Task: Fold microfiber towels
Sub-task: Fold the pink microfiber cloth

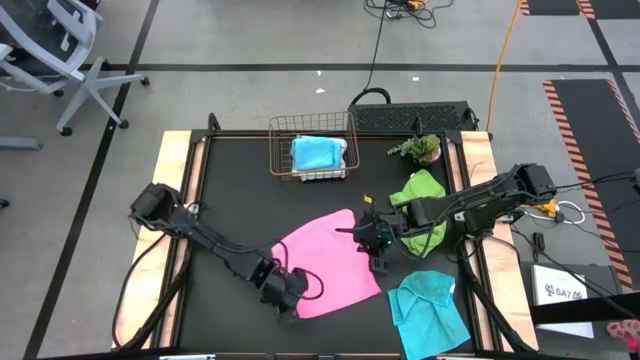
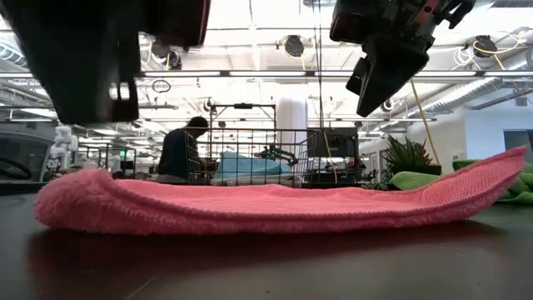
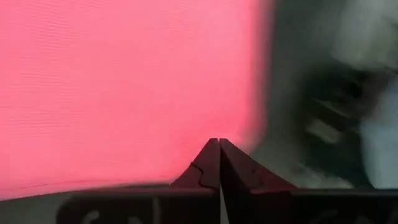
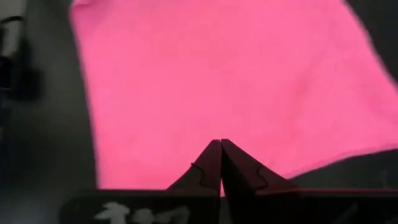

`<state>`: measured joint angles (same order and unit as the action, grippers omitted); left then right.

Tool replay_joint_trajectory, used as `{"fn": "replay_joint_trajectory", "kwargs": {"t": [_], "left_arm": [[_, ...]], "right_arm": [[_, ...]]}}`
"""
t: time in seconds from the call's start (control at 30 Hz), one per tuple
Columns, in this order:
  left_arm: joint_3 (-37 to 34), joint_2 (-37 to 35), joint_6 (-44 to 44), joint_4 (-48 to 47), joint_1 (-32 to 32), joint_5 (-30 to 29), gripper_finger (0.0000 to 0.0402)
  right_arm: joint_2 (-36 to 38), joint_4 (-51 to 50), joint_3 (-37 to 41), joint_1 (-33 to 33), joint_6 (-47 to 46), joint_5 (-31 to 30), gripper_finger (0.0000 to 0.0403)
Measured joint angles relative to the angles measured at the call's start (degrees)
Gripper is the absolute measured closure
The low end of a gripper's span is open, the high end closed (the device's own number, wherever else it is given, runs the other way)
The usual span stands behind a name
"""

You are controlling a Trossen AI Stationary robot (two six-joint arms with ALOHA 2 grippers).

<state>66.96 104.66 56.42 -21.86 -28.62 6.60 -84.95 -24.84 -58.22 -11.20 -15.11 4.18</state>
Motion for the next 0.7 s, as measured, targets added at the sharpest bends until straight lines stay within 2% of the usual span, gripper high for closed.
{"fn": "replay_joint_trajectory", "kwargs": {"t": [0.13, 0.2, 0.33, 0.53, 0.7], "left_arm": [[0.0, -0.3, 9.5, -12.5, 1.2, -13.9, 0.0396], [0.0, -0.3, 13.7, -17.3, 2.2, -17.4, 0.0398], [0.0, -0.3, 15.8, -20.3, 4.4, -19.0, 0.0397], [0.0, -0.3, 12.5, -20.3, 7.6, -21.8, 0.0395], [0.0, -0.3, 9.2, -20.8, 10.0, -23.3, 0.0394]], "right_arm": [[0.0, 1.7, 0.0, 0.5, 0.8, -6.1, 0.0403], [-0.2, 4.1, 0.0, 0.9, 0.5, -8.6, 0.0403], [-1.2, 8.9, 0.0, 1.6, -0.5, -8.8, 0.0403], [-4.8, 10.3, 0.0, 2.1, -0.5, -9.0, 0.0403], [-10.5, 10.1, 0.0, 2.2, 0.3, -8.9, 0.0403]]}}
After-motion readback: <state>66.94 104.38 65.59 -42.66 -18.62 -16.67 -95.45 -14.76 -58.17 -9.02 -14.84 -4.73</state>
